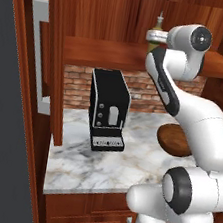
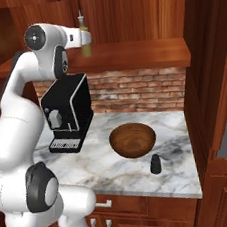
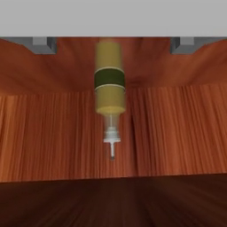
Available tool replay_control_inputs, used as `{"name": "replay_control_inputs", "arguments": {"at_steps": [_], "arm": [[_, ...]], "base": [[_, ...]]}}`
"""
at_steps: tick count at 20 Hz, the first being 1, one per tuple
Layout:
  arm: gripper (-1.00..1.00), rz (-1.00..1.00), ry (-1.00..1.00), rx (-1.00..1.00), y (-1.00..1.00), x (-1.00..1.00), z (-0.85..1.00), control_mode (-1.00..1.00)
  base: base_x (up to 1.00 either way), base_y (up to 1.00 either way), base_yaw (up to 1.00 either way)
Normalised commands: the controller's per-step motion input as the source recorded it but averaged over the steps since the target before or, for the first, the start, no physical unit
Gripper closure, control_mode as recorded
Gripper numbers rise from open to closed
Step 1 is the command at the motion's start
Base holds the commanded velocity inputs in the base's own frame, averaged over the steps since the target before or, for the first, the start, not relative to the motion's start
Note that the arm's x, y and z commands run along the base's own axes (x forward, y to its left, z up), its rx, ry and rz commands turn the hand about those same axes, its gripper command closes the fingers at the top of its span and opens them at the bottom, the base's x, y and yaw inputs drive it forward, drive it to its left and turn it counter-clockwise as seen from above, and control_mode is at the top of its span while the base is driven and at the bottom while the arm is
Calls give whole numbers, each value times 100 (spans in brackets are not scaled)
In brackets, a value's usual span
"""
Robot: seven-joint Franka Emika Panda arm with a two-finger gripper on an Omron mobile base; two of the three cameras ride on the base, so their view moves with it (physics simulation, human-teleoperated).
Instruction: Retrieve the bottle and the shaker from the cabinet and place them next to the mixing bowl on the counter. Then add garlic from the fridge to the mixing bowl.
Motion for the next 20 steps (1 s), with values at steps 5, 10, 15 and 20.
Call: {"name": "replay_control_inputs", "arguments": {"at_steps": [5, 10, 15, 20], "arm": [[-100, 0, 0, 0, 0, 38, -1, -100], [-100, 0, 0, 0, -3, 39, 0, -100], [-100, 0, 0, 1, -4, 39, 0, -100], [-100, 0, 0, 0, -1, 27, 0, -100]], "base": [[0, 0, 0], [0, 0, 0], [0, 0, 0], [0, 0, 0]]}}
